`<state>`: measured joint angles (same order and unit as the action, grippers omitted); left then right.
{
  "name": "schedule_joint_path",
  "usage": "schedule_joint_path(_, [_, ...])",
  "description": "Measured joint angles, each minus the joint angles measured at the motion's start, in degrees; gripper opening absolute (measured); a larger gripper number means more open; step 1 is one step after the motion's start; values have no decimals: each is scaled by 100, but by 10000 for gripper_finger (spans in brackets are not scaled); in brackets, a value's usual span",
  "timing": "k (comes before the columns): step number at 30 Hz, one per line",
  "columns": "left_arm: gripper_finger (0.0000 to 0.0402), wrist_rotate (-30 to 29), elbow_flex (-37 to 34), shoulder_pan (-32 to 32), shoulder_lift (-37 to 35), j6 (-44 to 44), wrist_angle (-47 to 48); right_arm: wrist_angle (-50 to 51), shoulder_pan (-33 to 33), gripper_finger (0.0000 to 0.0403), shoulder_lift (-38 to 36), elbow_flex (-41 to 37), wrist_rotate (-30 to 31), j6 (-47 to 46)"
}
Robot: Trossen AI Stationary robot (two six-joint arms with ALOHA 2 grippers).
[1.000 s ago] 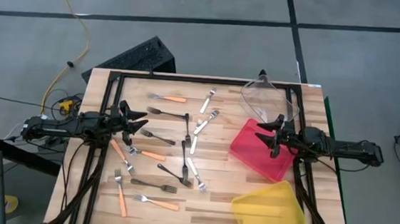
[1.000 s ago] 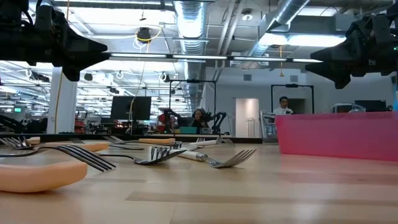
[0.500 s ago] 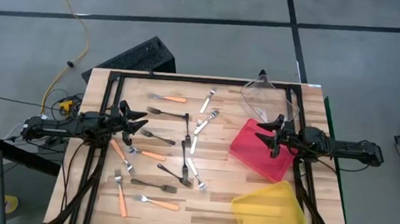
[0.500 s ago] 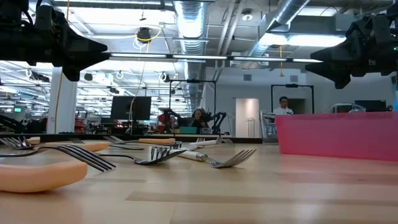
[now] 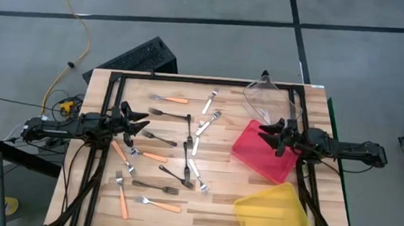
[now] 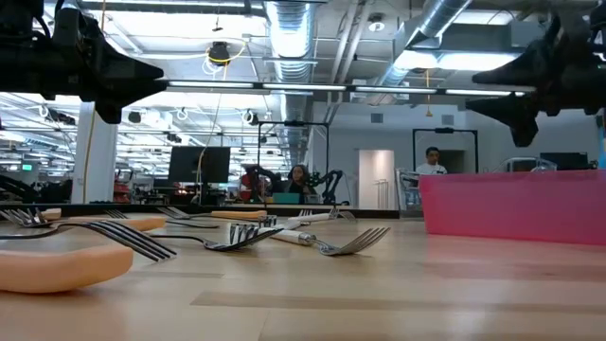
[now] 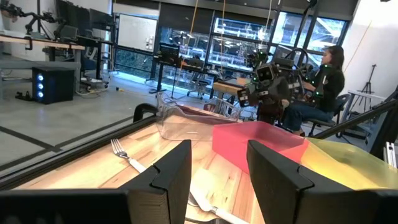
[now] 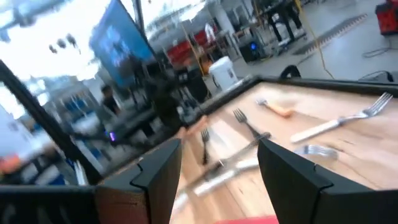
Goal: Sort silverware by color (type)
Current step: Put the white fork into the transparent bin
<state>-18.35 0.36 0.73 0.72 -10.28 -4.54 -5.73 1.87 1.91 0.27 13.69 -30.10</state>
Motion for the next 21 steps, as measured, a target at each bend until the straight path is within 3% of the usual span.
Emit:
schedule_joint_path(7, [140, 0, 2, 0, 1, -25, -1, -920, 103, 238, -4, -2, 3, -631])
schedule_joint_path(21, [140, 7, 2, 0, -1, -453, 0, -925, 121, 238, -2, -2, 302, -698])
